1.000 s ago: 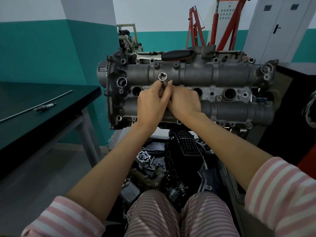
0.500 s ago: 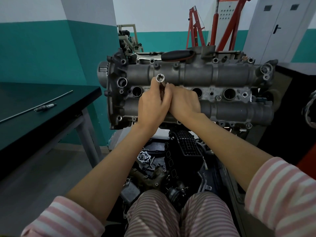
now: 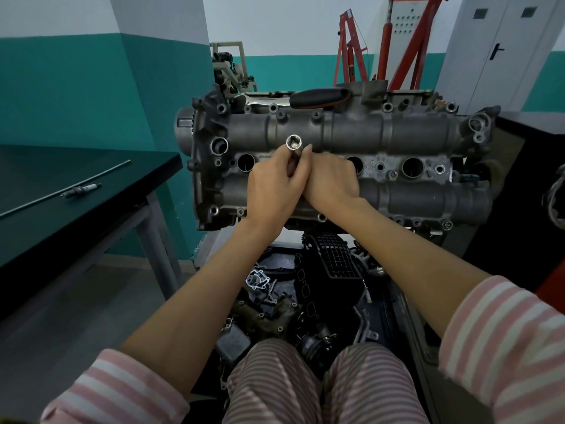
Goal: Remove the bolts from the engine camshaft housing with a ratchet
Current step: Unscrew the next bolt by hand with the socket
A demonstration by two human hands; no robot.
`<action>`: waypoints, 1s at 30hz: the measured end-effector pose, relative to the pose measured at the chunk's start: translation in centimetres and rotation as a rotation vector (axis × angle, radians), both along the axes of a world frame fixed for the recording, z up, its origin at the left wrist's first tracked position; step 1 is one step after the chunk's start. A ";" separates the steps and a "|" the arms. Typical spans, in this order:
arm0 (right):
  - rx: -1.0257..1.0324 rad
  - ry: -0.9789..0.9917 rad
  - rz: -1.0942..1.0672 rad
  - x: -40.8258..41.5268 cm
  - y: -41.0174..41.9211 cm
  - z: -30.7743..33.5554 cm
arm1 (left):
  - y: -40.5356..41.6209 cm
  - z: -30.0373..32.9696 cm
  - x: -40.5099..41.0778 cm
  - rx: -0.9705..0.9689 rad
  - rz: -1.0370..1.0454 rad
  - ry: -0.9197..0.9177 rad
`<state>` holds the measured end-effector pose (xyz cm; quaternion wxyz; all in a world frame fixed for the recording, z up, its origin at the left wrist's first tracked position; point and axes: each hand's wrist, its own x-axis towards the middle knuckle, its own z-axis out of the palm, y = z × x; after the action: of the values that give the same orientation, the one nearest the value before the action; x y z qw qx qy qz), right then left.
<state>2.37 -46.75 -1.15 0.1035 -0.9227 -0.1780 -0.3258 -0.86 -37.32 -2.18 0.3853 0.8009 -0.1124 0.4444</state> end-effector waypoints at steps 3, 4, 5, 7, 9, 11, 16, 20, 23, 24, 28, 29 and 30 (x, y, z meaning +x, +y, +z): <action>0.004 0.015 0.007 0.2 0.0 0.0 | 0.0 0.0 -0.1 0.000 -0.012 0.006; 0.005 0.016 0.009 0.2 0.0 0.0 | 0.0 0.0 -0.1 -0.003 -0.016 0.005; 0.007 0.020 0.009 0.3 0.0 -0.1 | 0.1 0.0 -0.1 0.000 -0.017 0.007; 0.017 0.027 0.006 0.4 -0.1 -0.1 | 0.1 0.1 -0.1 0.010 -0.010 0.012; 0.025 0.028 0.009 0.4 -0.1 -0.1 | 0.1 0.0 0.0 0.013 -0.007 0.018; 0.026 0.026 0.021 0.4 -0.1 -0.2 | 0.1 0.1 0.0 0.004 -0.009 0.032; 0.041 0.006 0.035 0.3 -0.1 -0.3 | 0.1 0.2 0.3 -0.015 -0.007 0.067; 0.020 0.000 -0.011 0.2 0.1 -0.1 | 0.0 0.3 0.1 -0.063 -0.029 0.030; -0.005 0.005 -0.036 -0.1 0.2 0.1 | 0.0 0.3 -0.1 -0.061 -0.036 0.028; -0.011 0.007 -0.040 -0.2 0.3 0.1 | 0.0 0.3 -0.2 -0.045 -0.033 0.030; -0.029 0.015 -0.054 0.0 0.3 0.0 | -0.1 0.2 -0.4 -0.026 -0.022 0.045; -0.026 0.019 -0.053 0.1 0.2 0.0 | -0.1 0.2 -0.4 -0.025 -0.028 0.047; -0.020 0.025 -0.051 0.2 0.2 0.0 | -0.1 0.2 -0.4 -0.021 -0.033 0.048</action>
<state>2.53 -46.51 -1.18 0.0880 -0.9320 -0.1567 -0.3149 -1.29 -37.38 -1.96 0.4035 0.8053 -0.1117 0.4197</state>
